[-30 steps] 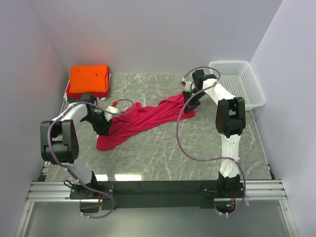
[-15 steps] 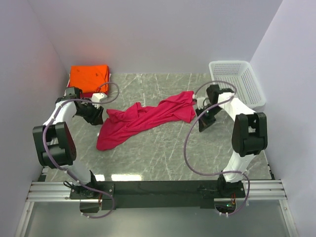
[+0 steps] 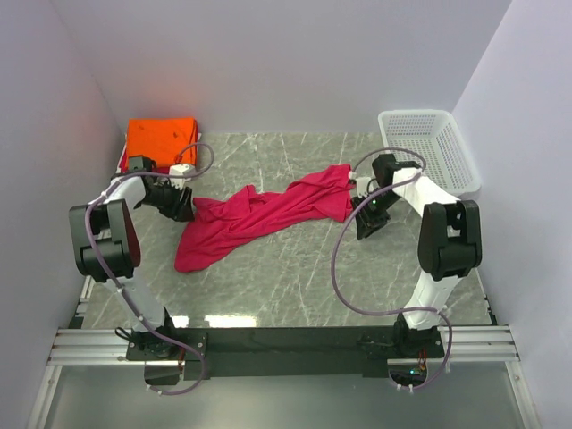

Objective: Fold and stack the t-shirts
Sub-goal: Flatten the tshirt out

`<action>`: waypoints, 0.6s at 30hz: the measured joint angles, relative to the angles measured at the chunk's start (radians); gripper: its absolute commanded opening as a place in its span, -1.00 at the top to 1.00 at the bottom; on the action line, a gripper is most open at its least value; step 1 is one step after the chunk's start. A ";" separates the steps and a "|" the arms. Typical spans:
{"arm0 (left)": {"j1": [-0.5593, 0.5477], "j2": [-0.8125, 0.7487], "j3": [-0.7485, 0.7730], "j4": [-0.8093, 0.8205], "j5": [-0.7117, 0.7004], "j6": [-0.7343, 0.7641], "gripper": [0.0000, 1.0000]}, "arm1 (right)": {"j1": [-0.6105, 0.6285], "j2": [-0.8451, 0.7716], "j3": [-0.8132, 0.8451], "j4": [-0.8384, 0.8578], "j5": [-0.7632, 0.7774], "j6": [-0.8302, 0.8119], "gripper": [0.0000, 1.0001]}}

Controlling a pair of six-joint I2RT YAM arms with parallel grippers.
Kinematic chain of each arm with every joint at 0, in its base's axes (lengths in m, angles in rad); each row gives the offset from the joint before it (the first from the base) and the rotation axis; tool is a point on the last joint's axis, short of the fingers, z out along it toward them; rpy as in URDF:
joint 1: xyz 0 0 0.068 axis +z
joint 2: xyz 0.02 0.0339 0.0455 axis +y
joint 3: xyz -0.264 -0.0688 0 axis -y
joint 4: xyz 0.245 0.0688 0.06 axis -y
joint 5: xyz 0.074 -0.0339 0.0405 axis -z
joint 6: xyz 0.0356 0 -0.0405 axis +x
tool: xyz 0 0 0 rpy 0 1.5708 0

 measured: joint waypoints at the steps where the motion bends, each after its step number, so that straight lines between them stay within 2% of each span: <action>1: -0.005 0.006 0.004 0.003 0.002 -0.006 -0.02 | 0.000 0.008 0.015 0.008 -0.005 0.007 0.27; 5: -0.032 0.035 0.029 0.025 0.008 -0.029 0.10 | 0.000 0.046 0.060 0.037 -0.016 0.048 0.24; 9: -0.051 0.064 0.048 0.037 0.011 -0.044 0.45 | 0.000 0.070 0.079 0.044 -0.023 0.082 0.17; 14: -0.055 0.081 0.054 0.035 0.010 -0.046 0.64 | 0.000 0.125 0.126 0.061 -0.043 0.122 0.08; 18: -0.055 0.081 0.059 0.026 0.011 -0.039 0.96 | 0.000 0.149 0.139 0.069 -0.054 0.148 0.08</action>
